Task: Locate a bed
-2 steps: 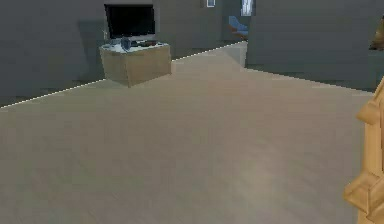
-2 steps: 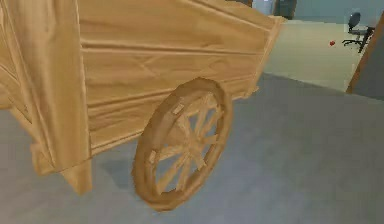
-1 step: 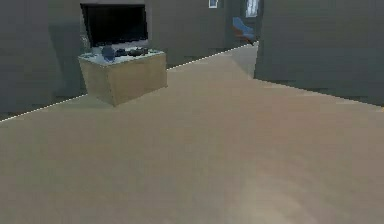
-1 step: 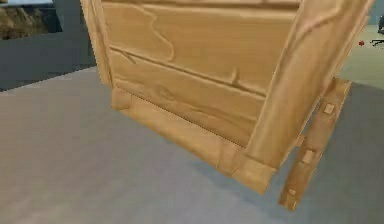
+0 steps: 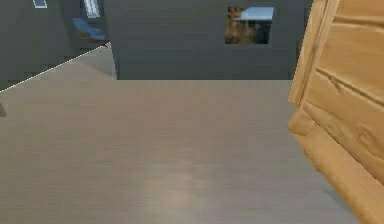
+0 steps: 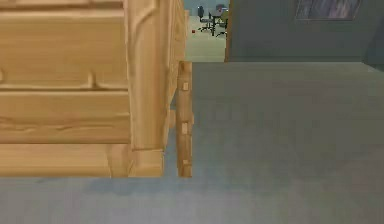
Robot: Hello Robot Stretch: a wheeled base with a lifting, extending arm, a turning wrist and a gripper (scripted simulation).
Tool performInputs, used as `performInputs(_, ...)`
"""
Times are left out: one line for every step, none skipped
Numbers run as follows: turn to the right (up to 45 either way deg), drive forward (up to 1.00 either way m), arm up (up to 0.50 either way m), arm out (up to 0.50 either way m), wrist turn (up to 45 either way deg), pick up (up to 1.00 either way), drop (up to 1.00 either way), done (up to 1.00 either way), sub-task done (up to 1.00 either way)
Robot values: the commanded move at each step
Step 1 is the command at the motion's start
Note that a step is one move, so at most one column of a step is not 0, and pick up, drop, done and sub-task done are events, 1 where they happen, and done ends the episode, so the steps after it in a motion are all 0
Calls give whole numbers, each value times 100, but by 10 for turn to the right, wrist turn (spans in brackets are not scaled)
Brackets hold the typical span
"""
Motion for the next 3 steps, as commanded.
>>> performInputs(0,100,0,0,0,0,0,0,0)
performInputs(0,35,0,0,0,0,0,0,0)
performInputs(330,0,0,0,0,0,0,0,0)
